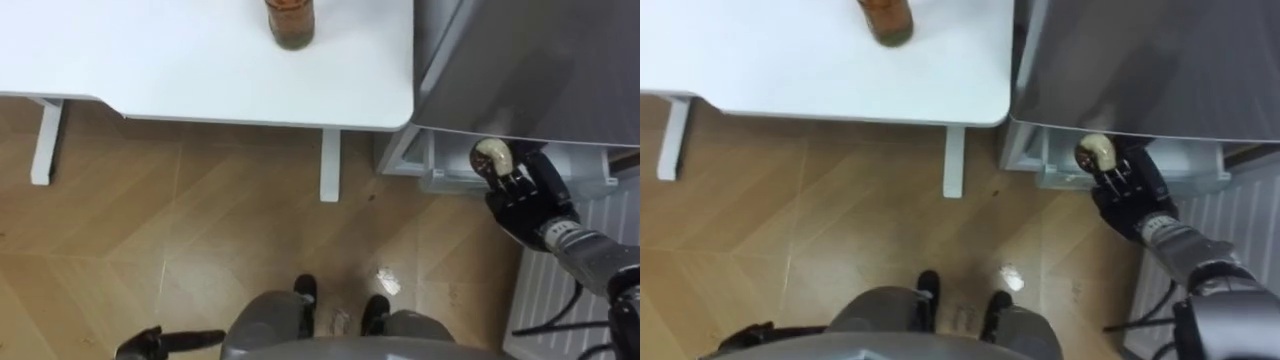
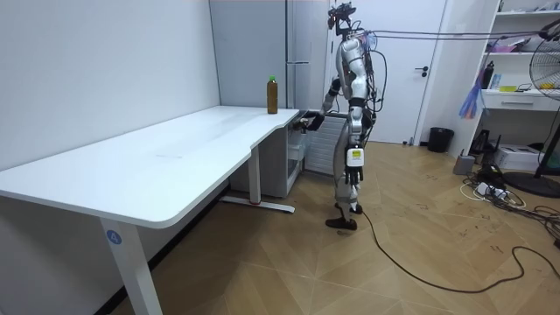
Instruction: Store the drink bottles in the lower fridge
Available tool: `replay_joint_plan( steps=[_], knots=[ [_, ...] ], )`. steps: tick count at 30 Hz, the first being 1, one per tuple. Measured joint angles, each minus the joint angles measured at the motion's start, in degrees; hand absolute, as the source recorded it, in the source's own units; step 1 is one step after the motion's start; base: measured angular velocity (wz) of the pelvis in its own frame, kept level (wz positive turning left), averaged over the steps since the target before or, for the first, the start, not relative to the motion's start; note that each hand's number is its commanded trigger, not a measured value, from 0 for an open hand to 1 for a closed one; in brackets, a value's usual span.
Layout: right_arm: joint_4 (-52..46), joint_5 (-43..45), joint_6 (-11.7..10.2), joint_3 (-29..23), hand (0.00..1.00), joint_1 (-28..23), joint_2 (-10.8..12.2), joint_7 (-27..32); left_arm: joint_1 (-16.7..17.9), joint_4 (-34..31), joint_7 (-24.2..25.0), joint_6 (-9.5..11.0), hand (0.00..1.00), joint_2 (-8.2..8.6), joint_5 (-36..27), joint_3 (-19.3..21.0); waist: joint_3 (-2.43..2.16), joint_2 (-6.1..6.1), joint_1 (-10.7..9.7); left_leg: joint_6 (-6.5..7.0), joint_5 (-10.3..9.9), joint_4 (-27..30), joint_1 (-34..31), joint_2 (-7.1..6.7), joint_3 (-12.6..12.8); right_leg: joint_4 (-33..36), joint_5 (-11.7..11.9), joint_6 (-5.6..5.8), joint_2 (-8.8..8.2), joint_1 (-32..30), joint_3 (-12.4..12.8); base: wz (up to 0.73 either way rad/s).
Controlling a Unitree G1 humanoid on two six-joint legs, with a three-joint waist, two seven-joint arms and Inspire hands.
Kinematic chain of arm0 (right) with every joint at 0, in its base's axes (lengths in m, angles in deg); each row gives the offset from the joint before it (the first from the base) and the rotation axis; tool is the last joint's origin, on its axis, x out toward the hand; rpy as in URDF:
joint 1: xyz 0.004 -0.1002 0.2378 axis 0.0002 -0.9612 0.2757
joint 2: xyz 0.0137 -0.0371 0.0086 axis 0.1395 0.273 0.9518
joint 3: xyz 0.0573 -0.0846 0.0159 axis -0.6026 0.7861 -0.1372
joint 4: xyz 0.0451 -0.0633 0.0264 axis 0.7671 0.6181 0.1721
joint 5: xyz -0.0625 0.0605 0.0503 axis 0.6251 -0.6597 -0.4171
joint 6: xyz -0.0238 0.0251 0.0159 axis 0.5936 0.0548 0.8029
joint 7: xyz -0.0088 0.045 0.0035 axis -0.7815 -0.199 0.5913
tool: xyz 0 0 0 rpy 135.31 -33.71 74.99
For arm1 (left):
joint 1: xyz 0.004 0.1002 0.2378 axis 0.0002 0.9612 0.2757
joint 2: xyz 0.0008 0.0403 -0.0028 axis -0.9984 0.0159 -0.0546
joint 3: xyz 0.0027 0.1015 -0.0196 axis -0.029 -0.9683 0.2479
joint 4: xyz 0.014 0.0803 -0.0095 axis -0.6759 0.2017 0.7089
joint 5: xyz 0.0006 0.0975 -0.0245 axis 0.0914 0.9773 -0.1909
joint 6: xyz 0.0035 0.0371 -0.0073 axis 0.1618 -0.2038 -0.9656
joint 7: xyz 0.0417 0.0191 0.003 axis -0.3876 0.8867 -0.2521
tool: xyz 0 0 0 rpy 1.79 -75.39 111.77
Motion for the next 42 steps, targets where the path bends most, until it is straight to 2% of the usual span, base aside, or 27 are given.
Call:
replay_joint_plan(
  steps=[3,4,5,6,9,14,17,21,26,28,34,42],
  knots=[
    [0.18,-0.04,0.05,-1.35,1.0,1.96,-0.72,2.4,-0.8,1.11,1.23,0.71,0.0,0.0,0.06,-0.04,0.05,-0.08,0.02,0.31,1.01,-0.22,-1.87,-0.63,0.04,2.08,-0.17,-0.06,-1.03,-2.92,0.06,0.0],
    [0.17,0.0,0.09,-1.35,0.73,2.8,-1.14,3.66,-0.84,1.3,1.27,0.77,0.0,-0.02,0.59,-0.05,0.08,-0.14,-0.05,0.5,1.31,-0.26,-2.4,-0.96,0.11,3.24,-0.37,0.03,-1.54,-3.99,0.1,0.0],
    [0.17,0.03,0.09,-1.35,0.56,3.32,-1.3,4.3,-0.91,1.3,1.22,0.8,0.0,-0.04,1.12,-0.05,0.12,-0.2,-0.08,0.61,1.41,-0.15,-2.81,-1.09,0.22,3.84,-0.53,0.07,-1.75,-4.64,0.11,0.0],
    [0.17,-0.04,0.09,-1.35,0.0,4.33,-1.47,5.78,-1.02,1.29,1.02,0.94,0.0,-0.17,1.28,-0.24,0.25,-0.41,0.04,0.81,1.66,-0.05,-3.7,-1.18,0.71,4.71,-0.65,0.08,-2.38,-5.98,0.15,-0.06],
    [0.17,-0.65,0.05,-1.33,0.0,7.31,-1.93,9.68,-1.09,1.23,0.43,1.42,0.0,-0.44,1.07,-2.01,0.29,-0.48,0.03,1.15,2.0,1.17,-6.95,-1.22,1.15,6.05,-0.52,0.05,-2.55,-9.37,0.16,-0.05],
    [0.17,-2.61,0.05,-3.47,0.0,9.86,-2.69,16.81,-1.18,1.23,-2.88,2.22,0.0,-0.42,1.1,-2.29,0.4,-0.68,0.11,1.37,2.18,2.7,-9.76,-1.54,0.8,7.85,-0.62,0.17,-2.94,-12.01,0.46,0.06],
    [0.11,-4.99,-1.93,-5.45,0.0,12.67,-2.79,20.37,-1.62,1.21,-5.27,2.33,0.0,-0.27,1.13,-3.41,0.42,-0.72,0.01,1.53,2.31,2.87,-10.14,-1.84,0.94,8.62,-0.74,0.23,-3.43,-12.62,0.12,0.0],
    [0.13,-5.16,-2.33,-6.05,0.0,14.22,-2.93,24.8,-3.88,1.29,-6.96,2.36,0.0,-0.23,2.7,-4.53,0.69,-1.5,-0.04,1.58,2.33,3.47,-11.02,-1.86,1.21,9.61,-0.82,0.22,-3.58,-13.83,0.56,-0.03],
    [0.11,-5.27,-2.87,-6.06,0.0,15.93,-4.01,28.98,-4.69,0.97,-8.25,2.5,0.0,-0.22,3.78,-4.63,0.64,-1.43,-0.29,1.62,2.35,4.1,-11.63,-1.89,1.65,10.66,-0.95,0.22,-3.61,-14.8,1.29,-0.04],
    [0.1,-5.29,-4.28,-6.37,0.0,16.38,-4.38,31.34,-4.69,0.97,-9.11,2.49,0.0,-0.16,4.61,-4.64,0.6,-1.36,-0.26,1.62,2.35,4.61,-11.87,-1.82,1.63,10.79,-1.02,0.11,-3.53,-15.03,1.35,0.0],
    [0.11,-7.97,-7.17,-8.13,0.0,16.57,-4.39,34.59,-4.63,1.06,-9.66,2.44,0.0,-0.04,4.95,-4.65,0.52,-1.07,0.36,1.59,2.36,4.9,-11.86,-1.69,1.66,11.08,-1.08,0.0,-3.42,-15.04,1.43,0.0],
    [0.18,-9.29,-7.79,-8.13,0.0,16.01,-4.34,35.14,-4.55,1.0,-10.24,2.45,0.0,0.14,4.91,-5.62,0.3,-0.52,0.37,1.6,2.37,4.32,-10.42,-1.57,1.63,9.82,-0.83,0.09,-3.23,-13.34,1.24,0.0]
  ],
)
